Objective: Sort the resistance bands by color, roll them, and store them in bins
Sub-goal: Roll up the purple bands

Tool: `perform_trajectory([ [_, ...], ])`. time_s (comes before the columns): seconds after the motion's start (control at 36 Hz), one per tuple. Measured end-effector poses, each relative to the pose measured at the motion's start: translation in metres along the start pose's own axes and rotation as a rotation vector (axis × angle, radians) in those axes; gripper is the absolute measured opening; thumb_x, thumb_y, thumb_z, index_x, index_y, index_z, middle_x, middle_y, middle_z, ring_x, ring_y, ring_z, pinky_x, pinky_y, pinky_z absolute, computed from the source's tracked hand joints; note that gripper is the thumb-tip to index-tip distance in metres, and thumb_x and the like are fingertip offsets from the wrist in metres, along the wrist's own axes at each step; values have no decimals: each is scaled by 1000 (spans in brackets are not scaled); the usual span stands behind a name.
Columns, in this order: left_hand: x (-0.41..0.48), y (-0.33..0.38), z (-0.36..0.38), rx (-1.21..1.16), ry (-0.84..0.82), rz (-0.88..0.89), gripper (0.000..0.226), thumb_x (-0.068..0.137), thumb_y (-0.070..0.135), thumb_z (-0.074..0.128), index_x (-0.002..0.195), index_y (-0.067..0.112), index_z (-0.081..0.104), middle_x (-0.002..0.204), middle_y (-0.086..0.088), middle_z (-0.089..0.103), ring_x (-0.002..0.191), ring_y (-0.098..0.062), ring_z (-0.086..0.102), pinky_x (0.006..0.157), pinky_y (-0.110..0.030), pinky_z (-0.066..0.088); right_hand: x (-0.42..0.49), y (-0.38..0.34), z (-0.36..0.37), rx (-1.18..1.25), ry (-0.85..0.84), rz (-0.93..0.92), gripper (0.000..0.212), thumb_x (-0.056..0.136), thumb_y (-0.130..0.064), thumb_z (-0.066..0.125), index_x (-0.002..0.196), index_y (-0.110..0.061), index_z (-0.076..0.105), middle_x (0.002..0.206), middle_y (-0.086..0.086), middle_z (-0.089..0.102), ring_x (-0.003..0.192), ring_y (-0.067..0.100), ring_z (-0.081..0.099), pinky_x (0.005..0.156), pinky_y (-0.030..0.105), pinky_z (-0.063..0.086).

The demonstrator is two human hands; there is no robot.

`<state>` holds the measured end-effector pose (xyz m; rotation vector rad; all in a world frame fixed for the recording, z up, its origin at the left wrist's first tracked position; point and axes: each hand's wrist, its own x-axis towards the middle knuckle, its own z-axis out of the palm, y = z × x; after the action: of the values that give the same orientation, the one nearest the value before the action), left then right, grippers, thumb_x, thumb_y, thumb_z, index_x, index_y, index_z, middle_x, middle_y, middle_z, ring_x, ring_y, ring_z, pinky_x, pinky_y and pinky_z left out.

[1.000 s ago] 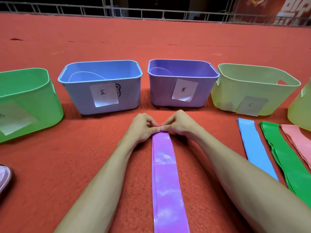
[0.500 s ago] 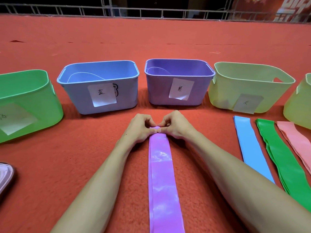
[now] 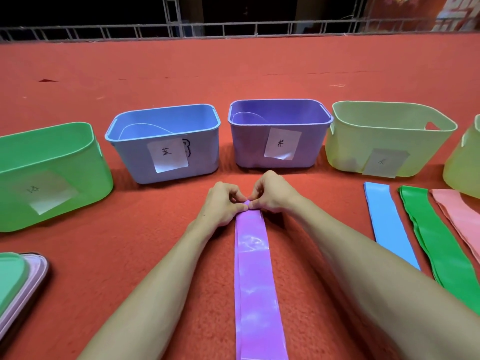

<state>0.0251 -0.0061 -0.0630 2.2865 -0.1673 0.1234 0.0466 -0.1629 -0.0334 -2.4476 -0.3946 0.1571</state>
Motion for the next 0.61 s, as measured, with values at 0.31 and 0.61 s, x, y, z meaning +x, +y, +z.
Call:
perform_trajectory([
  [0.31, 1, 8, -11, 40, -104, -54, 5, 77, 13, 79, 76, 14, 74, 76, 0, 72, 47, 8, 48, 55, -18, 41, -10, 5, 14, -72, 101, -74, 11, 73, -15, 78, 69, -12, 68, 73, 3, 64, 73, 16, 53, 64, 27, 45],
  [0.61, -18, 15, -5, 111, 22, 47, 5, 76, 5, 75, 80, 7, 75, 64, 6, 60, 53, 6, 45, 52, -3, 33, -15, 2, 5, -13, 40, -57, 8, 75, -18, 78, 71, -13, 74, 60, -8, 64, 56, 2, 55, 57, 20, 42],
])
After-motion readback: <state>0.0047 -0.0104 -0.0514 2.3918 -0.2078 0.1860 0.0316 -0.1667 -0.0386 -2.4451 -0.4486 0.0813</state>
